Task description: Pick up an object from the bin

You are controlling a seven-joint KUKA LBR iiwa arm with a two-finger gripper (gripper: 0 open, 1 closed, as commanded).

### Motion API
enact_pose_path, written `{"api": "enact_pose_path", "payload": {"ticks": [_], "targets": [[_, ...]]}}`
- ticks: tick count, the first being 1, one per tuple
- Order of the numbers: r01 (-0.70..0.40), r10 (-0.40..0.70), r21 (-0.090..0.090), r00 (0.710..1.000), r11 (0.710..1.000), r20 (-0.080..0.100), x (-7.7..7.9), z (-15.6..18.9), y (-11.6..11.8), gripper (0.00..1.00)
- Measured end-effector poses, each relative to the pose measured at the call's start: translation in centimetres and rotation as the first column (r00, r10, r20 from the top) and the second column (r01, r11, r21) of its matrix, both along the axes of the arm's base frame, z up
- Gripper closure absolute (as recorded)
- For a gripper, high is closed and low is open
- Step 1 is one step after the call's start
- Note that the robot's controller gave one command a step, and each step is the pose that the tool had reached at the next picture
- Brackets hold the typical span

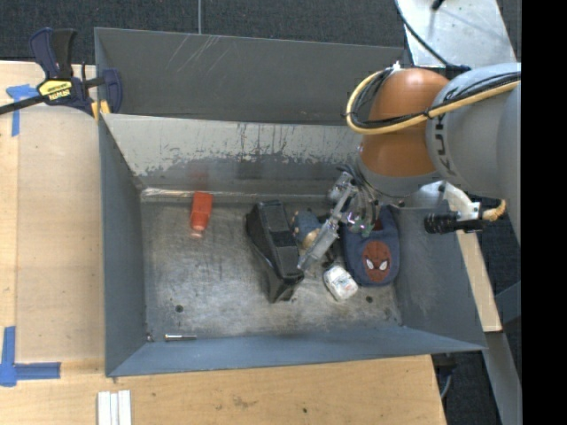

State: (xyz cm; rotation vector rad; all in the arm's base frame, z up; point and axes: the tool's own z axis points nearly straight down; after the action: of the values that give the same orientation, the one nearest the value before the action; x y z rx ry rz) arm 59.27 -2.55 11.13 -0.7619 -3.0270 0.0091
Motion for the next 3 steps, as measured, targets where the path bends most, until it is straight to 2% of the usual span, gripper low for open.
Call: {"api": "enact_pose_path", "payload": {"ticks": [1,2,3], "targets": [[-0.001,0.001,0.009,1.000,1.000,-0.004,0.0,-0.1,0.5,1.00],[-0.016,0.016,0.000,0.999,1.000,0.033,-0.1,11.9,0.3,1.00],[-0.017,0.017,0.000,1.000,1.000,0.023,-0.2,11.4,0.4,0.00]]}}
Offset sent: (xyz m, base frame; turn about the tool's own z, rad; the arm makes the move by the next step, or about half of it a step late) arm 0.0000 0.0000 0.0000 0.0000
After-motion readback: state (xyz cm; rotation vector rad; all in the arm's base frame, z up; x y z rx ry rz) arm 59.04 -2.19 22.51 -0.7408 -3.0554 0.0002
